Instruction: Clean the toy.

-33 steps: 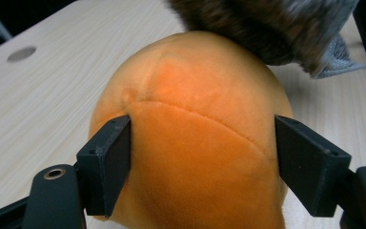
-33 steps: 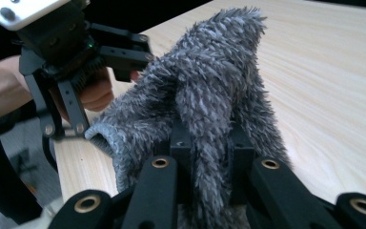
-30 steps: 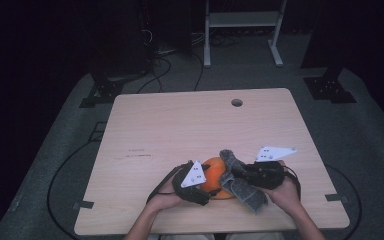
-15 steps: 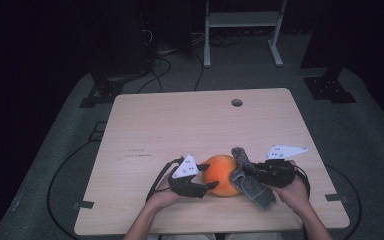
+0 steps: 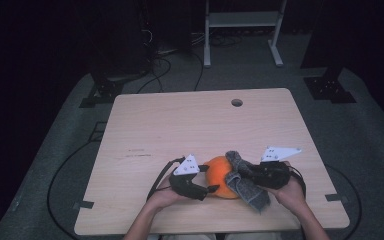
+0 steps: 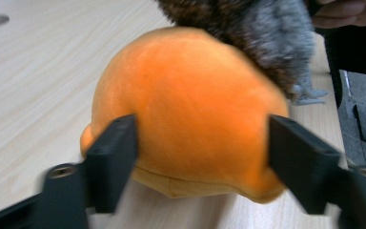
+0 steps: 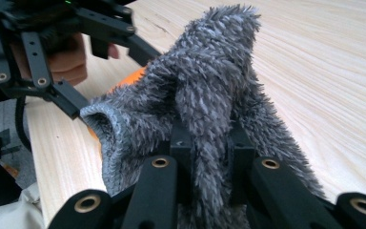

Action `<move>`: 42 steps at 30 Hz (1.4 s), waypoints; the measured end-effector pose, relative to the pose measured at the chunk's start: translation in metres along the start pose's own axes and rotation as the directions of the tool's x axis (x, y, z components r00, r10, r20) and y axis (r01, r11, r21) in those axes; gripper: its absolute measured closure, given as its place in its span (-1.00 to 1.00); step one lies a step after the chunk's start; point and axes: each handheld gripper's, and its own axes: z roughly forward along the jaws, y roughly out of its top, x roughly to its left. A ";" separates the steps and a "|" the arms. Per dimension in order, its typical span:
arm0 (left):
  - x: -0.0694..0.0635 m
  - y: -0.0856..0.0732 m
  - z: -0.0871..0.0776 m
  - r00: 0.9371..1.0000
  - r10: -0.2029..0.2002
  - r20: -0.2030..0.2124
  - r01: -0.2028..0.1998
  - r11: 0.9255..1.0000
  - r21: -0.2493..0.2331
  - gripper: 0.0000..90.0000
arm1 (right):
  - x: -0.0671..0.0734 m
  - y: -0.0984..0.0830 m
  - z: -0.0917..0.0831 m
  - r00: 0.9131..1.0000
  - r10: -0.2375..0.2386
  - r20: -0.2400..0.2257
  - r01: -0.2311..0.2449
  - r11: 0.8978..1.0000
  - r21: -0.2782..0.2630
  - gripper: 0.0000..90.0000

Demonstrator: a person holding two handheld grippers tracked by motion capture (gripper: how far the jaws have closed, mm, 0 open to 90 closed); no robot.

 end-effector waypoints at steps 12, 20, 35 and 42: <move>-0.013 0.008 0.001 0.992 0.122 -0.029 -0.122 0.992 -0.016 -0.29 | 0.032 0.027 0.002 0.992 -0.123 -0.005 0.123 0.992 0.023 0.72; -0.010 0.006 0.004 0.996 0.075 -0.038 -0.076 0.997 -0.028 -0.27 | 0.015 0.015 -0.003 0.997 -0.072 0.023 0.072 0.997 0.031 0.72; -0.010 0.007 0.004 0.995 0.088 -0.050 -0.090 0.996 -0.025 -0.20 | 0.021 0.013 -0.006 0.994 -0.102 -0.027 0.102 0.995 0.014 0.71; -0.002 -0.002 0.003 0.998 0.049 -0.038 -0.049 0.999 0.004 -0.28 | 0.000 -0.003 -0.009 1.000 -0.027 -0.003 0.028 0.999 0.030 0.71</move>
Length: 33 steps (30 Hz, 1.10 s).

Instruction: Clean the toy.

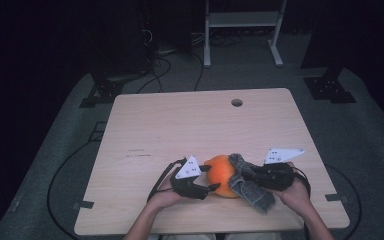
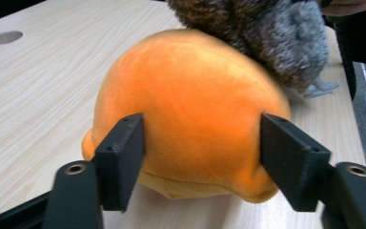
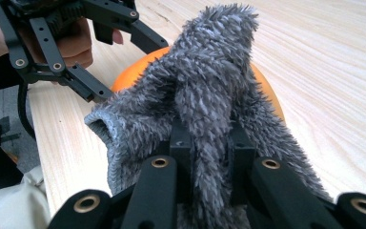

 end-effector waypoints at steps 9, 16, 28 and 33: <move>-0.006 0.004 0.002 0.999 0.038 -0.005 -0.038 0.999 -0.021 -0.40 | 0.012 0.002 0.006 0.999 -0.042 0.007 0.042 0.999 0.014 0.71; 0.007 -0.006 -0.005 1.000 -0.009 0.006 0.009 0.998 0.058 -0.31 | 0.007 0.000 0.008 0.999 -0.031 0.015 0.031 0.999 0.021 0.71; 0.006 -0.005 -0.003 1.000 0.006 -0.006 -0.006 0.996 0.088 -0.39 | 0.011 0.001 0.009 0.999 -0.045 0.016 0.045 0.999 0.024 0.71; 0.005 -0.002 -0.006 0.999 0.031 -0.008 -0.030 0.999 0.045 -0.46 | 0.007 -0.003 0.010 0.999 -0.027 0.024 0.027 0.999 0.029 0.71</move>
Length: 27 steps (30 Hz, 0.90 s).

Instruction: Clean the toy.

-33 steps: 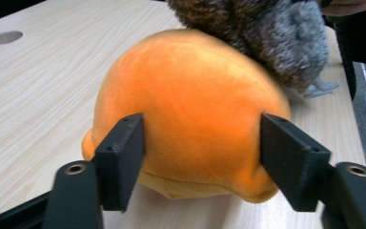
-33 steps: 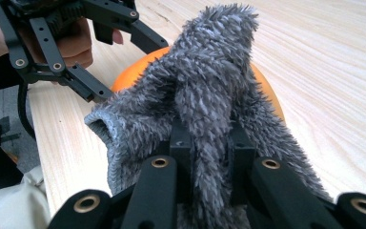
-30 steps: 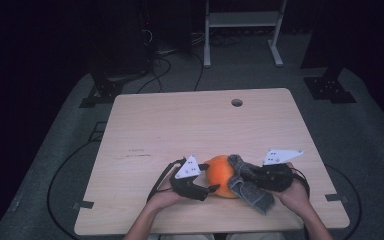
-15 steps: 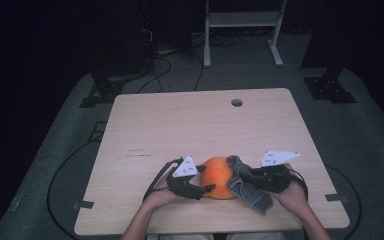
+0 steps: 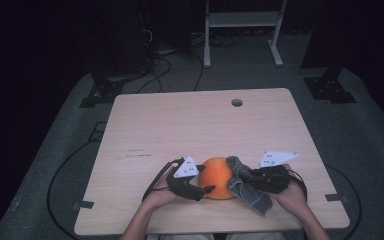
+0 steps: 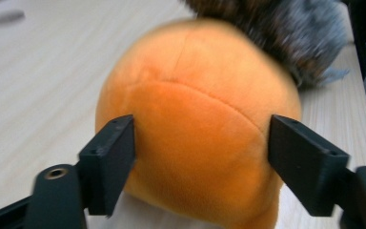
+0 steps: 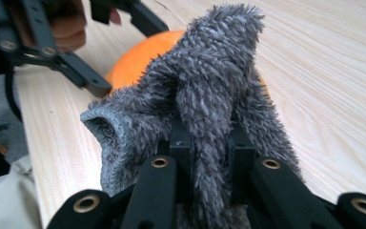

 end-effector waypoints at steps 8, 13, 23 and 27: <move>0.004 -0.002 0.001 0.999 -0.033 0.008 0.033 0.999 -0.005 -0.41 | -0.003 -0.001 0.003 1.000 0.007 -0.008 -0.007 1.000 -0.008 0.71; 0.005 -0.005 0.001 0.999 -0.043 0.013 0.043 0.999 0.019 -0.40 | -0.013 -0.011 0.002 0.999 0.048 -0.006 -0.048 0.999 0.005 0.71; 0.010 -0.011 -0.001 0.999 -0.051 0.018 0.050 0.998 0.048 -0.40 | -0.013 -0.004 -0.009 0.997 0.070 -0.030 -0.071 0.996 -0.044 0.71; 0.009 -0.012 -0.002 0.999 -0.034 0.015 0.034 0.998 0.056 -0.40 | -0.005 -0.002 -0.002 0.998 0.036 -0.043 -0.037 0.999 -0.027 0.71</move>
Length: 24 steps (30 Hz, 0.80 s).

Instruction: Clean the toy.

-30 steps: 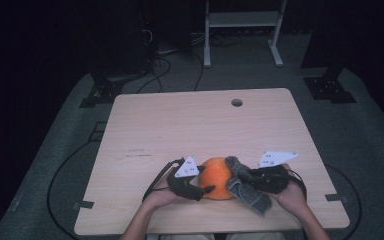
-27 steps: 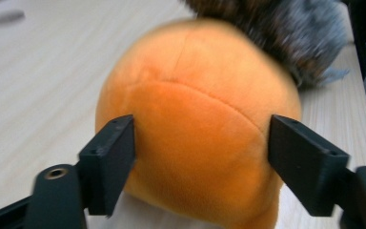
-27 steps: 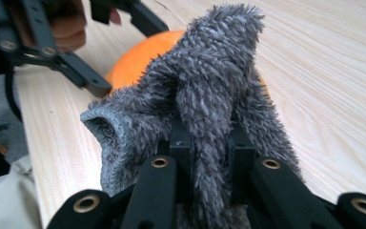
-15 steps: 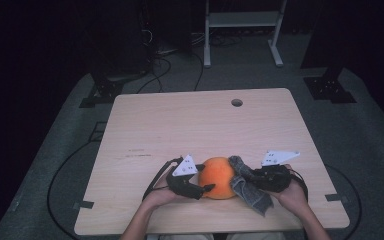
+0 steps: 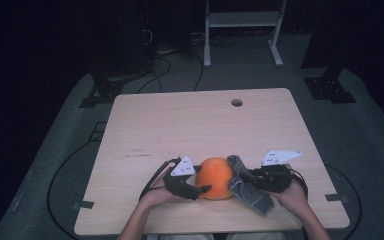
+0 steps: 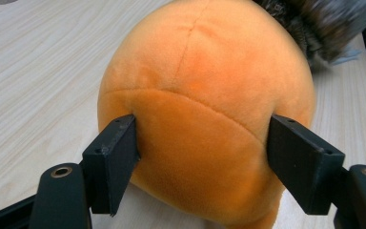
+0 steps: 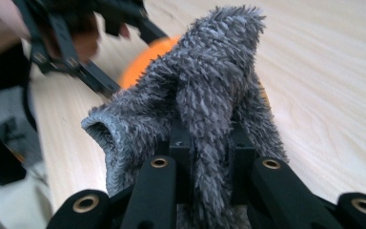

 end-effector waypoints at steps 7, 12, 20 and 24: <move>0.000 -0.001 -0.001 1.000 0.003 0.002 -0.003 1.000 0.009 -0.40 | -0.019 -0.018 0.004 0.997 0.051 0.056 -0.055 0.996 0.071 0.71; 0.002 -0.003 -0.002 1.000 0.001 0.005 -0.002 1.000 0.019 -0.40 | -0.022 -0.016 -0.002 0.996 0.046 0.081 -0.053 0.996 0.075 0.71; 0.003 -0.005 -0.003 1.000 0.002 0.008 -0.002 1.000 0.026 -0.42 | -0.011 -0.011 0.001 1.000 0.021 0.023 -0.022 0.998 0.052 0.70; 0.002 -0.005 -0.002 1.000 0.004 0.007 -0.004 1.000 0.026 -0.43 | -0.021 -0.019 0.006 0.997 0.056 0.052 -0.061 0.991 0.116 0.70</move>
